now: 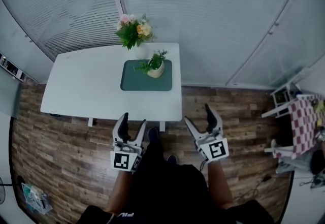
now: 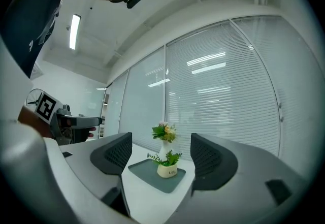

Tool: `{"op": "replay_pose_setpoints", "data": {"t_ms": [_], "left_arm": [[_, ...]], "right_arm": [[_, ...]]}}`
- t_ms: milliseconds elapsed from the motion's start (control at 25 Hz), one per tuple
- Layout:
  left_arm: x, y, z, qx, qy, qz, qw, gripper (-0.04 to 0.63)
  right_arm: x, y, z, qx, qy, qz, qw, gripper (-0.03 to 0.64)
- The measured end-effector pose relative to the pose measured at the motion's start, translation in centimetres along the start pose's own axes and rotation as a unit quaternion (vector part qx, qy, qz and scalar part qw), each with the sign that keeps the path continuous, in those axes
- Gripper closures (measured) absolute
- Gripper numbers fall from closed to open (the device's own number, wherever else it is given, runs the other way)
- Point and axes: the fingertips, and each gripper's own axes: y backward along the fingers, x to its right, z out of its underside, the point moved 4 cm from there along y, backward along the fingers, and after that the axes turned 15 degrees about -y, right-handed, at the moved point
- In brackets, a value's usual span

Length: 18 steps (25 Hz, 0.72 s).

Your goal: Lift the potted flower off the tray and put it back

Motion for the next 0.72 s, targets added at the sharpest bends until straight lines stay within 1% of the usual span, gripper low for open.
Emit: {"op": "replay_pose_setpoints", "data": {"t_ms": [160,280,440,600,720], "left_arm": [[-0.9,-2.4,-1.1,0.036,-0.001,0.008,0.9993,0.334],[-1.7,-3.8,-1.1,0.045,-0.003,0.016,0.9989,0.334],[-2.9,-6.1,-0.7,0.054,0.0,0.022,0.9983,0.334],[-3.8,-8.0,-0.9,0.06,0.0,0.015,0.9981,0.334],[-4.5,-9.0,-1.0,0.068,0.007,0.002,0.9977,0.334]], "right_arm": [[-0.5,-1.7,-1.5,0.038,-0.007,-0.019,0.999,0.285],[-1.2,-3.1,-2.2,0.053,0.005,-0.024,0.998,0.285],[-0.8,-5.4,-2.6,0.058,0.009,-0.024,0.998,0.285],[-1.3,-7.1,-4.4,0.095,0.05,-0.039,0.994,0.287],[-1.2,-7.4,-5.0,0.113,0.044,-0.053,0.991,0.287]]}}
